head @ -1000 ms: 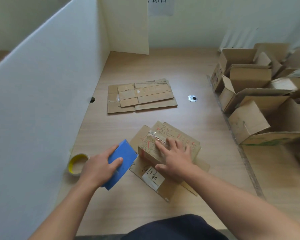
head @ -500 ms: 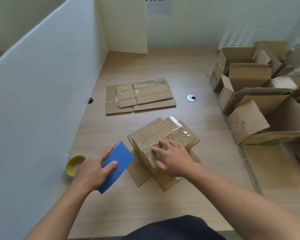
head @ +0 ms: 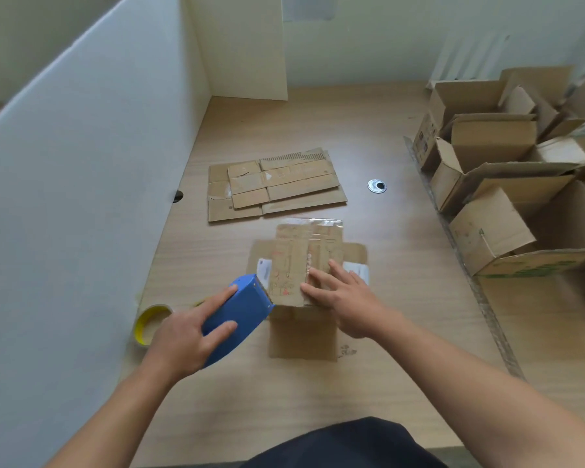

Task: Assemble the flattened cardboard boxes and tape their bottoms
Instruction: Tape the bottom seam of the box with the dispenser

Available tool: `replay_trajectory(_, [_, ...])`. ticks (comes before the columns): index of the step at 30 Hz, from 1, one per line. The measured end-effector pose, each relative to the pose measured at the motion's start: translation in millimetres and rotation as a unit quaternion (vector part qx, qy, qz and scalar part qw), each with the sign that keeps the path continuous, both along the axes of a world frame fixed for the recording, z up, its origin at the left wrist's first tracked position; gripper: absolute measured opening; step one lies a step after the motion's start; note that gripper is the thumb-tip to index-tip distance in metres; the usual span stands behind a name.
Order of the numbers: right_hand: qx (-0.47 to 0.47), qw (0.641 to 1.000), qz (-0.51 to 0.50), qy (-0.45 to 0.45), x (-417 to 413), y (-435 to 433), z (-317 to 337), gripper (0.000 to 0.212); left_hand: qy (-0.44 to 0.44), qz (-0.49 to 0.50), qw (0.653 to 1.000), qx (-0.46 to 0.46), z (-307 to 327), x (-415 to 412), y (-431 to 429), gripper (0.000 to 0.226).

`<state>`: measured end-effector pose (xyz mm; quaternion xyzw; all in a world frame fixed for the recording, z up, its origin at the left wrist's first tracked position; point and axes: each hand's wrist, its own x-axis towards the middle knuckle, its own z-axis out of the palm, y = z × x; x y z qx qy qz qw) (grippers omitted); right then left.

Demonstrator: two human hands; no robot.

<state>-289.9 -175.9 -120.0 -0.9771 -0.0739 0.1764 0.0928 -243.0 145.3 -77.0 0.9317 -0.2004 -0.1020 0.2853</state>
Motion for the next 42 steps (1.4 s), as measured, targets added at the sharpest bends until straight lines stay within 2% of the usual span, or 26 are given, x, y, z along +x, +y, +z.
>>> replay_trajectory(2, [-0.020,1.000,0.020,0.006,-1,-9,5,0.087,-0.038,-0.044,0.998,-0.008,1,-2,0,0.054])
replay_trajectory(4, [0.004,1.000,0.016,-0.004,-3,-9,12,0.076,-0.102,-0.092,0.990,-0.010,3,-2,-3,0.056])
replay_trajectory(7, [0.173,0.980,-0.068,-0.076,-3,3,25,0.048,-0.183,-0.168,0.968,-0.017,4,-1,-9,0.052])
replay_trajectory(9, [0.293,0.943,-0.125,-0.092,0,12,37,0.045,-0.218,-0.203,0.954,-0.024,6,3,-11,0.049])
replay_trajectory(12, [0.374,0.916,-0.131,-0.061,2,18,51,0.040,-0.259,-0.228,0.938,-0.035,8,5,-12,0.048])
replay_trajectory(18, [0.438,0.892,-0.116,-0.013,6,21,60,0.041,-0.320,-0.256,0.911,-0.041,14,5,-14,0.044])
replay_trajectory(24, [0.448,0.886,-0.117,-0.014,15,25,69,0.065,-0.350,-0.286,0.891,-0.035,19,7,-18,0.043])
replay_trajectory(26, [0.443,0.889,-0.116,-0.010,19,27,69,0.051,-0.351,-0.294,0.888,-0.036,18,8,-17,0.043])
replay_trajectory(29, [0.444,0.886,-0.128,-0.035,25,30,65,0.005,-0.334,-0.294,0.894,-0.043,16,8,-15,0.046])
replay_trajectory(33, [0.395,0.908,-0.131,-0.048,28,31,61,0.021,-0.270,-0.272,0.922,-0.060,15,13,-13,0.051])
replay_trajectory(36, [0.369,0.917,-0.144,-0.039,27,29,58,0.020,-0.187,-0.264,0.944,-0.068,19,16,-13,0.051])
replay_trajectory(39, [0.362,0.917,-0.165,-0.034,25,26,57,0.018,-0.094,-0.241,0.963,-0.077,27,21,-19,0.055])
replay_trajectory(42, [0.374,0.900,-0.218,-0.051,16,13,59,0.023,-0.001,-0.211,0.974,-0.083,33,26,-18,0.059])
